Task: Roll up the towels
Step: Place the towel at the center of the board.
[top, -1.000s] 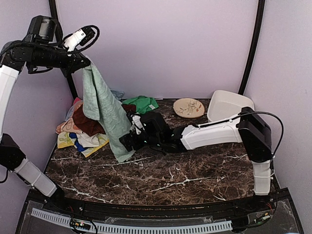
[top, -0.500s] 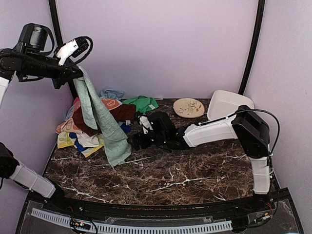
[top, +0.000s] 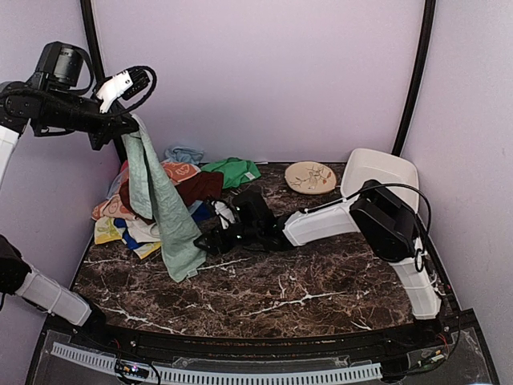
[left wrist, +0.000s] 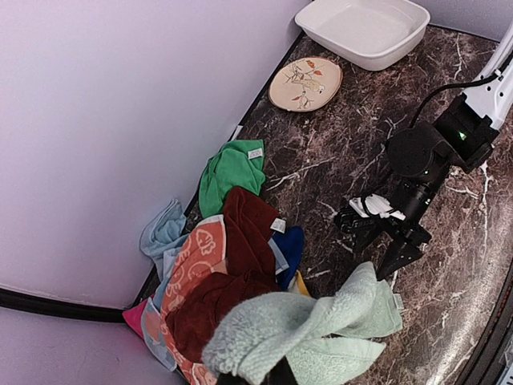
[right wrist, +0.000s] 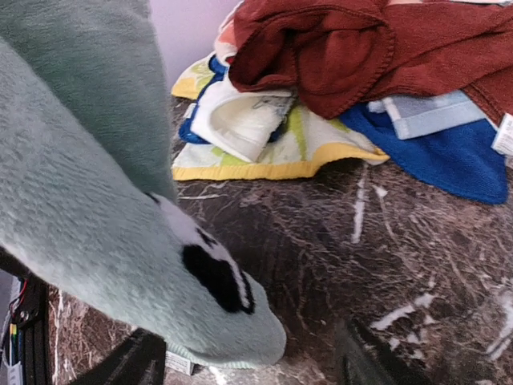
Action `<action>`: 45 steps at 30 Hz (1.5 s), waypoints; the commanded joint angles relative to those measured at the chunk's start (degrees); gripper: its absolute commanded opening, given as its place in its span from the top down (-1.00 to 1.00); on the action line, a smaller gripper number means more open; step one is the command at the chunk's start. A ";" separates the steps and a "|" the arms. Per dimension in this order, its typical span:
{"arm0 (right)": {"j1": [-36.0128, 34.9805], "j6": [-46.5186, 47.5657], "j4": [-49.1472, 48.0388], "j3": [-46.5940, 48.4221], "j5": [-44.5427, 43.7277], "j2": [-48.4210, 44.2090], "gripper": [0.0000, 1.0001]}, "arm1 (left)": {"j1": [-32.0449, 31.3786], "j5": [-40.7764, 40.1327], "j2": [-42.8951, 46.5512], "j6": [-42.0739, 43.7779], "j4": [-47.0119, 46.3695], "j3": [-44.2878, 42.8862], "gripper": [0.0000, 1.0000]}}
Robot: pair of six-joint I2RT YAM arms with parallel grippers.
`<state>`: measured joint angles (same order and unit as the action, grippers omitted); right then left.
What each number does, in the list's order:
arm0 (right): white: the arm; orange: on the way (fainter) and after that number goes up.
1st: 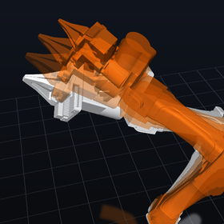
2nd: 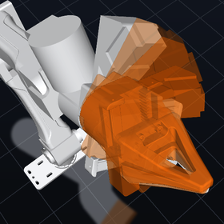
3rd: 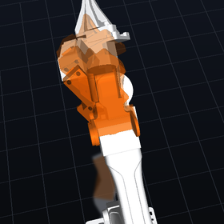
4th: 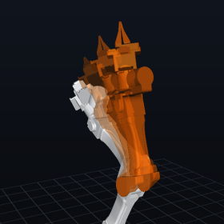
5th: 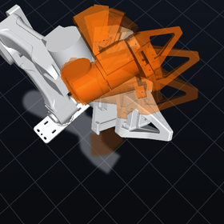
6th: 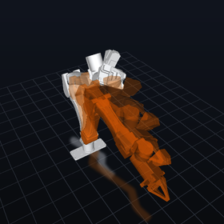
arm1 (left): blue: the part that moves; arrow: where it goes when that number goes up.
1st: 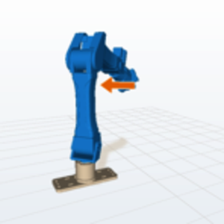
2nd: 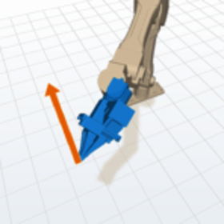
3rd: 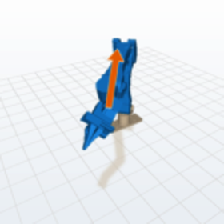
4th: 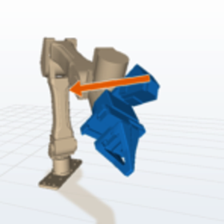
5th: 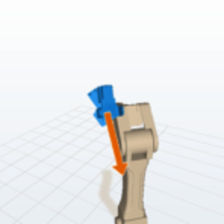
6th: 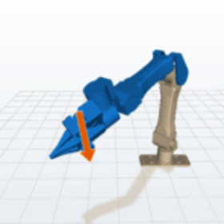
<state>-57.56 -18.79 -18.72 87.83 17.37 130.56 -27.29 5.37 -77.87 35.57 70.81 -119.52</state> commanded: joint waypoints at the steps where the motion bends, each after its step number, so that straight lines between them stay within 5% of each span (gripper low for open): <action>1: -1.50 -2.18 -3.66 2.68 3.95 0.50 -0.22 | -0.35 0.30 0.78 -0.31 -2.08 1.90 1.00; 4: -1.54 -3.46 -6.56 1.12 5.86 -0.68 0.10 | -0.38 0.07 0.70 -0.52 -2.93 3.11 1.00; 9: -3.25 -2.65 -6.80 1.07 8.31 -1.49 0.16 | -0.39 -1.12 0.78 -0.15 -3.54 3.93 1.00; 12: -3.37 -2.17 -3.81 1.67 5.36 -1.71 1.00 | -0.34 -1.26 0.91 -0.15 -3.87 3.67 1.00; 21: 7.71 5.03 4.85 -13.87 -15.92 -27.39 1.00 | -0.35 -1.80 -2.69 0.44 -9.97 3.90 1.00; 27: 8.42 14.55 16.27 -20.76 -31.02 -40.45 1.00 | -1.09 1.27 -6.02 -0.10 -18.36 5.95 1.00; 30: 6.20 13.82 20.23 -28.17 -35.86 -44.00 1.00 | -3.01 4.21 -4.82 0.07 -19.54 15.67 1.00; 34: -0.25 7.52 28.47 -35.18 -39.51 -46.58 0.99 | -6.84 6.21 -0.69 0.26 -21.68 40.36 0.95; 36: -3.34 2.17 31.27 -37.95 -37.65 -47.81 0.52 | -7.59 9.44 1.04 0.40 -20.65 50.96 0.71; 38: -6.25 -3.16 34.02 -39.86 -35.87 -49.16 0.03 | -9.07 13.71 2.76 1.47 -17.44 58.92 0.06; 39: -7.52 -5.16 35.34 -40.45 -35.27 -50.16 -0.08 | -9.33 15.20 3.47 2.04 -15.74 60.94 -0.10; 45: -7.50 -6.69 41.33 -39.33 -34.44 -59.01 -0.57 | -8.42 14.38 3.47 3.81 -13.42 58.22 -0.20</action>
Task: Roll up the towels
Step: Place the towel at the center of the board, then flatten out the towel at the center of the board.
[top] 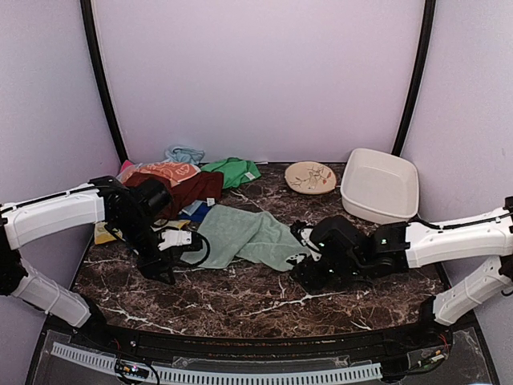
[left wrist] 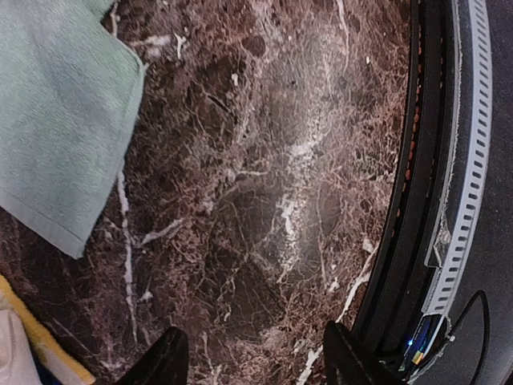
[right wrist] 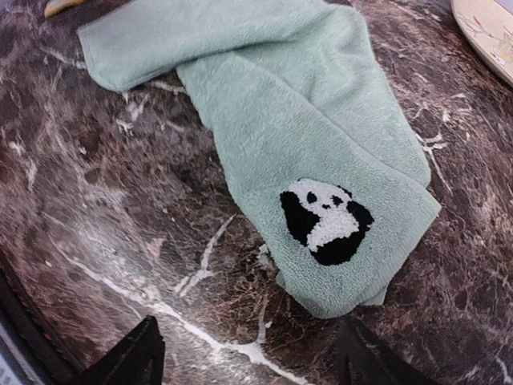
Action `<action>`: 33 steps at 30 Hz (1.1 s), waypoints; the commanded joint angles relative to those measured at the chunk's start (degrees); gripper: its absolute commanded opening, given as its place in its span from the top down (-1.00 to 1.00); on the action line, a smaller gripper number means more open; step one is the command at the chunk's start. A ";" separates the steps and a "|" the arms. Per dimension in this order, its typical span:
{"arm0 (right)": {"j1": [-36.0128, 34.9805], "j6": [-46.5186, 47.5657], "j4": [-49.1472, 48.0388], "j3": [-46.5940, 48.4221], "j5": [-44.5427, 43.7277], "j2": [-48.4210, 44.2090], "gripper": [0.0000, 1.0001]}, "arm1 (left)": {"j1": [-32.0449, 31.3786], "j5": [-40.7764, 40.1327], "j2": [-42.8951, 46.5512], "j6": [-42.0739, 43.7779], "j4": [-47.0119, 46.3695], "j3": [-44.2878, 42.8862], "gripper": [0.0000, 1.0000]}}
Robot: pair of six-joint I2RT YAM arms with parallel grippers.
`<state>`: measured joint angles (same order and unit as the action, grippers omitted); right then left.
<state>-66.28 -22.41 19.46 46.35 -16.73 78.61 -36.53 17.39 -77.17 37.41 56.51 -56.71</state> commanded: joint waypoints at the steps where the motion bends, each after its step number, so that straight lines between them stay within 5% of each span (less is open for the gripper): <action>1: 2.61 -2.55 3.24 3.03 0.59 -7.99 -0.63 | 2.35 2.69 1.71 2.14 0.43 -6.30 -0.19; 5: 12.85 -3.74 3.94 6.69 3.88 -7.74 -0.64 | 8.42 2.22 -6.46 -0.40 -5.72 -14.04 -0.08; 11: 23.73 -4.74 6.44 10.46 5.35 2.30 -0.49 | 8.56 -1.08 -19.33 -3.09 -16.05 -18.60 0.05; 20: 28.20 -3.27 2.86 9.79 12.89 12.30 -0.39 | 5.65 -6.60 -25.87 1.00 -26.46 -9.38 0.06; 29: 28.31 -2.28 1.19 12.61 23.13 21.21 -0.24 | 5.71 -10.77 -22.55 6.58 -29.53 2.90 0.19; 31: 28.37 -2.28 0.89 11.94 22.99 21.52 -0.07 | 5.75 -10.87 -21.54 7.06 -29.98 4.87 0.22; 33: 28.68 -2.44 0.21 11.09 23.43 21.01 0.38 | 5.71 -10.78 -20.77 6.91 -30.46 6.21 0.27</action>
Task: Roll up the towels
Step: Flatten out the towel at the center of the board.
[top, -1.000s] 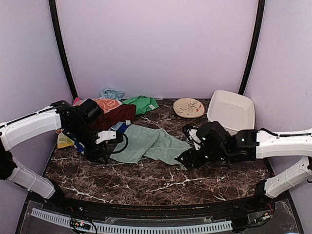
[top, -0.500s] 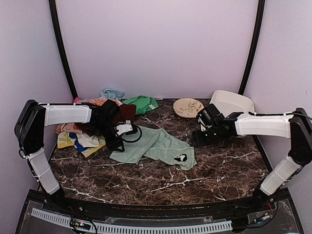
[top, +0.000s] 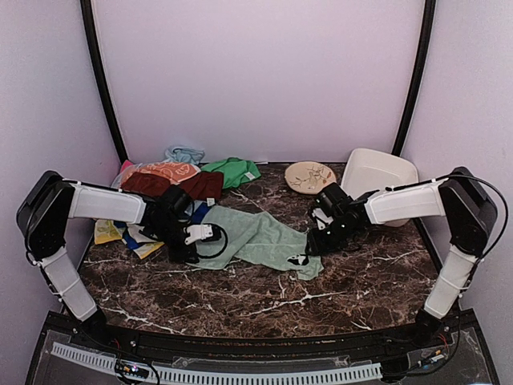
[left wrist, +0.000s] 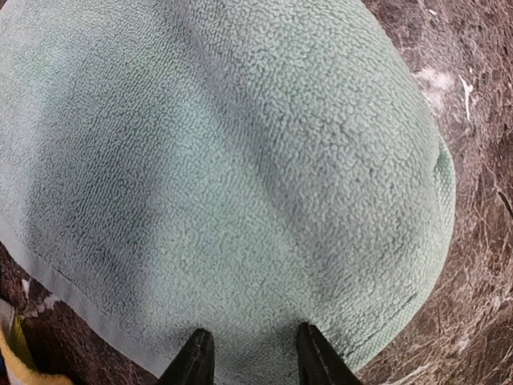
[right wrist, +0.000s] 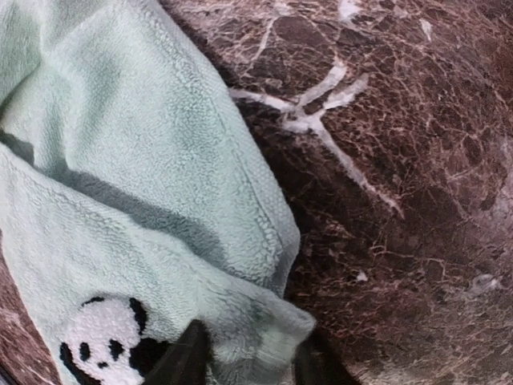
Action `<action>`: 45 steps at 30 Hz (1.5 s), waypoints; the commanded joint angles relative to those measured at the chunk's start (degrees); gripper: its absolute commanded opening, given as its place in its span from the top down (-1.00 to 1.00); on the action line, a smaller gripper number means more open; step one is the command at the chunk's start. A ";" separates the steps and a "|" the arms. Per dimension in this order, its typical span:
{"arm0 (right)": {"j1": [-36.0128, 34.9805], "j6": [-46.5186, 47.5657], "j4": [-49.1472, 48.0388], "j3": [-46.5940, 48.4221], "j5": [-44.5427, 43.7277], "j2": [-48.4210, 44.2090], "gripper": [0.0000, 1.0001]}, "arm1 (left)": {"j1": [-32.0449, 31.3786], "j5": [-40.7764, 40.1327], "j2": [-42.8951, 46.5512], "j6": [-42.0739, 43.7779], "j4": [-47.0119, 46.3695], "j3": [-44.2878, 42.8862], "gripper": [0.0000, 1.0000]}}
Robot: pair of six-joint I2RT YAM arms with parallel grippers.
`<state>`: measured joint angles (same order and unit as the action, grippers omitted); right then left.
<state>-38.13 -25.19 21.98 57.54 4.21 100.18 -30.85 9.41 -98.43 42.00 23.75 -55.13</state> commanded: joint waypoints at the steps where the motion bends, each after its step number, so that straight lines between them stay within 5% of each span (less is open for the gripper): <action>1: 0.70 0.24 -2.52 -0.48 2.64 -1.24 0.62 | 0.07 -2.70 0.72 2.31 2.32 5.02 0.29; 3: 1.02 0.35 -2.08 -0.82 2.23 -3.15 1.00 | 0.08 -2.24 1.55 2.17 2.90 5.82 0.34; 8: 2.48 1.61 3.22 -1.21 -1.40 -11.59 1.00 | -0.70 1.41 5.05 2.22 8.03 8.04 0.42; 13: 3.15 2.95 9.42 -4.62 -4.99 -19.13 1.00 | -2.73 13.89 9.87 0.82 20.79 7.72 0.42; 16: 3.07 3.42 9.74 -6.75 -1.93 -20.78 1.00 | -2.83 16.43 11.99 0.17 24.91 5.69 0.14; 19: 3.07 4.61 11.05 -6.70 2.84 -19.31 0.79 | -2.22 16.34 11.67 -0.02 27.11 0.68 -0.13; 23: 2.58 7.04 15.18 -4.60 5.97 -18.31 0.02 | 2.36 18.65 5.62 -0.84 29.58 -12.71 -0.19; 25: 2.61 7.25 16.50 -2.90 5.28 -20.08 -0.12 | 4.88 16.62 2.16 -3.55 25.48 -18.36 -0.20; 29: 3.66 7.80 17.51 1.35 6.90 -23.93 -0.22 | 5.85 7.59 -3.72 -4.56 15.96 -21.26 -0.12; 35: 5.60 10.09 17.90 3.84 11.61 -24.50 -0.22 | 5.84 3.00 -11.66 -1.28 15.06 -22.54 0.02; 45: 13.94 10.86 12.25 6.42 -0.19 -15.80 -0.30 | 5.91 1.69 -15.51 -1.16 12.87 -24.94 0.01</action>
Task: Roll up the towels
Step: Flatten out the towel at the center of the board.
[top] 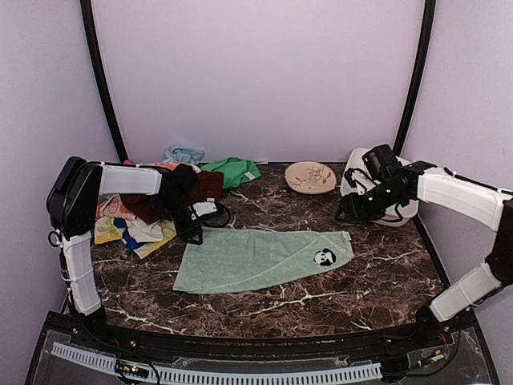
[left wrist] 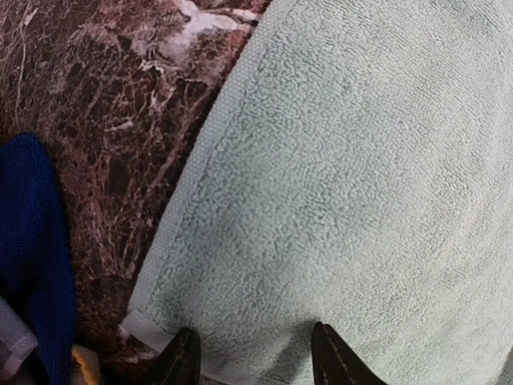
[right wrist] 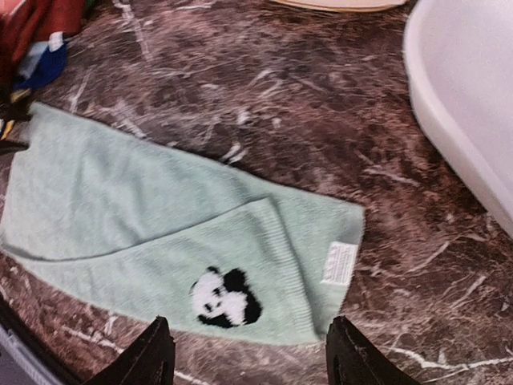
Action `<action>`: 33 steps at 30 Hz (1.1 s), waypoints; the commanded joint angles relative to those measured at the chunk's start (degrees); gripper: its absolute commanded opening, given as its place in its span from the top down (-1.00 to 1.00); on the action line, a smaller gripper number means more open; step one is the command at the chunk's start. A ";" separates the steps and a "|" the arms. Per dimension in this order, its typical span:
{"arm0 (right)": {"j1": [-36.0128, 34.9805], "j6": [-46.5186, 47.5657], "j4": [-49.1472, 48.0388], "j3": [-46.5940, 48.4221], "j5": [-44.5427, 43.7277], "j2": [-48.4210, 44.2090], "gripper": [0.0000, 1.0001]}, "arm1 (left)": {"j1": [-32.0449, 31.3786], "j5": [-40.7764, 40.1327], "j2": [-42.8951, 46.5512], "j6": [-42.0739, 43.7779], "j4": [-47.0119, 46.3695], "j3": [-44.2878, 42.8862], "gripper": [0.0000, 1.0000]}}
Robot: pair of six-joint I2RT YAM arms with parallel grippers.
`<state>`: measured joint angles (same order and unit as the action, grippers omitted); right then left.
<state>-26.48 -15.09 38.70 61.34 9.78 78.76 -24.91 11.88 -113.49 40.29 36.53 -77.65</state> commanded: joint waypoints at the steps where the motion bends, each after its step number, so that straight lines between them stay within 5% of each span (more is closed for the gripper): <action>1: 2.31 0.96 -4.95 3.47 -7.15 7.68 -0.29 | -0.01 -0.34 -0.35 0.79 1.14 -2.87 -0.01; 9: 2.53 0.98 -7.03 5.11 -8.54 20.71 -0.19 | 1.29 2.68 1.16 2.87 7.96 -6.08 -0.14; 33: 5.84 -1.47 -13.07 -0.62 -5.59 24.19 -0.09 | 2.76 5.09 -5.03 1.02 6.08 -9.36 -0.02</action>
<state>-19.90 -15.22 28.12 61.91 2.37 101.49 -22.37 14.57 -118.39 42.13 40.49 -85.23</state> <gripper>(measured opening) 0.546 0.508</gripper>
